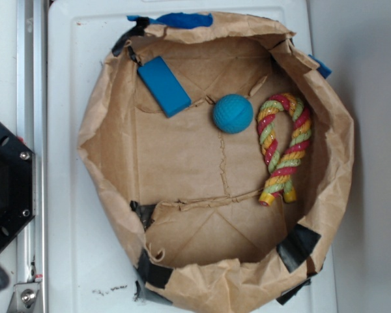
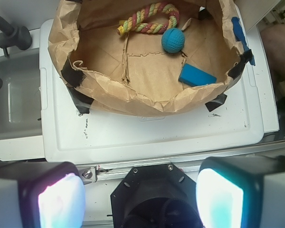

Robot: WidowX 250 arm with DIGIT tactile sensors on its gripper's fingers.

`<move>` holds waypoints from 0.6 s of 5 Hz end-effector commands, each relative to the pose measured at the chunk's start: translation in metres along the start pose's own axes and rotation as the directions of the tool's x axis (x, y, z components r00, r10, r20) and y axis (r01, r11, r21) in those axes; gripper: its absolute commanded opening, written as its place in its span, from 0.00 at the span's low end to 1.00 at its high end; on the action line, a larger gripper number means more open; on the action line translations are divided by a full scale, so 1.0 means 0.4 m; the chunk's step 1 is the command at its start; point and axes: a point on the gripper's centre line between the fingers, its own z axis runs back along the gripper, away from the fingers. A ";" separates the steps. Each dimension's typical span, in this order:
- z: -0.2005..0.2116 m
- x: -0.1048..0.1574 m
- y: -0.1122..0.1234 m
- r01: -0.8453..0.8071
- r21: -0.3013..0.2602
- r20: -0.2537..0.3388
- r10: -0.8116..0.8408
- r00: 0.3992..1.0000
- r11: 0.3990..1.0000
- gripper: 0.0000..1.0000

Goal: Grab the blue block.

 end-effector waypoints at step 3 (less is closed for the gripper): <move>-0.054 0.185 0.027 0.397 -0.090 0.010 -0.398 0.917 0.913 1.00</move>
